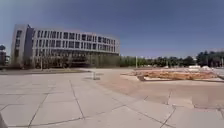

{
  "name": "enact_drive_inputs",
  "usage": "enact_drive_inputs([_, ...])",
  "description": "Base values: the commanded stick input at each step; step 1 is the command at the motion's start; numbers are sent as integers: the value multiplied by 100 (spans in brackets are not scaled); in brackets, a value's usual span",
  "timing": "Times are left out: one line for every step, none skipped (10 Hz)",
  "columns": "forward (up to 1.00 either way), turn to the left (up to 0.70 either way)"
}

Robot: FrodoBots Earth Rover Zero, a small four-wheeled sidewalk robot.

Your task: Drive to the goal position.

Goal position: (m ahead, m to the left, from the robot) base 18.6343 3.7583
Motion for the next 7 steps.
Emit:
enact_drive_inputs([70, 0])
enact_drive_inputs([70, 0])
enact_drive_inputs([70, 0])
enact_drive_inputs([70, 0])
enact_drive_inputs([70, 0])
enact_drive_inputs([70, 0])
enact_drive_inputs([70, 0])
